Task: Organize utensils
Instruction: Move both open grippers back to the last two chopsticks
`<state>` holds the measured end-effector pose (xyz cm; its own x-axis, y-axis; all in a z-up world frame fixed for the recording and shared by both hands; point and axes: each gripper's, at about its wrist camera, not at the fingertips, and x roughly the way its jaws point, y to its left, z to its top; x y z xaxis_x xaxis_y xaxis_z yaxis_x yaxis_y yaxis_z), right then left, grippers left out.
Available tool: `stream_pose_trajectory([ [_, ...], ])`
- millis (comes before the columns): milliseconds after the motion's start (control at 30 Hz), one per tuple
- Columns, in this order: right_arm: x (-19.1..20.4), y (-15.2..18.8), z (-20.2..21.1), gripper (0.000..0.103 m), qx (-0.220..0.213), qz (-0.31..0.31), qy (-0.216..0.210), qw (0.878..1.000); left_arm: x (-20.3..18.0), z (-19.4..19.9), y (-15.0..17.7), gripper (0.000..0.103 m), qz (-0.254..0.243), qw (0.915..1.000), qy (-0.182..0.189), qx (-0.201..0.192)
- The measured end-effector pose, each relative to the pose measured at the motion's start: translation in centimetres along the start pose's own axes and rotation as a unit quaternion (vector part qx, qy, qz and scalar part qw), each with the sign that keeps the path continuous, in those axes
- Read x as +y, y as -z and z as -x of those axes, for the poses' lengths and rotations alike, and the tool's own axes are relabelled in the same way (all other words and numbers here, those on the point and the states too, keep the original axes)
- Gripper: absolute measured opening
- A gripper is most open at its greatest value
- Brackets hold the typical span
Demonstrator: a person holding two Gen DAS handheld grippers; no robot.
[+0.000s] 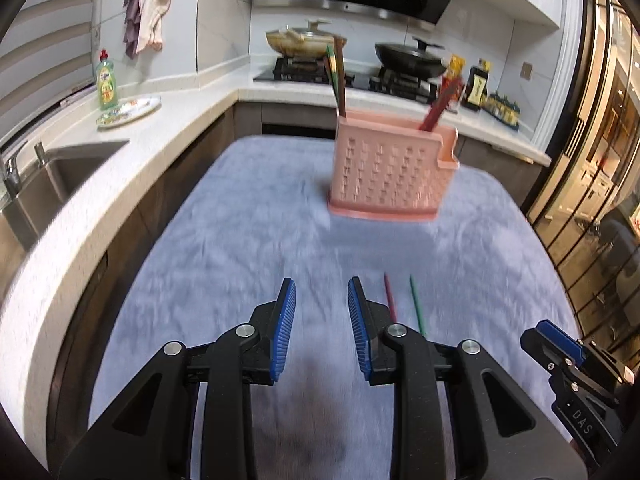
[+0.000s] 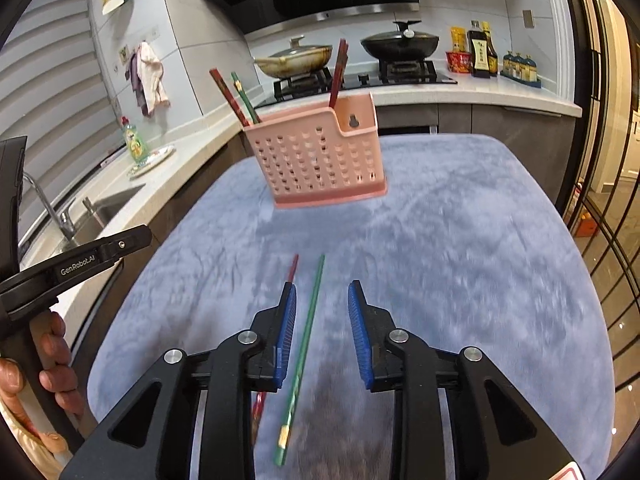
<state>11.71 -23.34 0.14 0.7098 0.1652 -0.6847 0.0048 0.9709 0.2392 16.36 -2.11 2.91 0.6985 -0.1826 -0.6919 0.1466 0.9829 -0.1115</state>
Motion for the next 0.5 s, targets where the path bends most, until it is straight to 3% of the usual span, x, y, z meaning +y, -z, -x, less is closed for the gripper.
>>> stream_pose_trajectory([
  [133,0.2,2.4,-0.3,0.027,0.022,-0.001,-0.001,1.000,0.1,-0.2,2.3,0.033,0.000,0.9998,-0.002,0.020],
  [500,1.7,7.8,-1.7,0.027,0.077,0.006,-0.008,0.997,0.4,-0.4,6.2,0.034,-0.007,0.9983,-0.008,0.057],
])
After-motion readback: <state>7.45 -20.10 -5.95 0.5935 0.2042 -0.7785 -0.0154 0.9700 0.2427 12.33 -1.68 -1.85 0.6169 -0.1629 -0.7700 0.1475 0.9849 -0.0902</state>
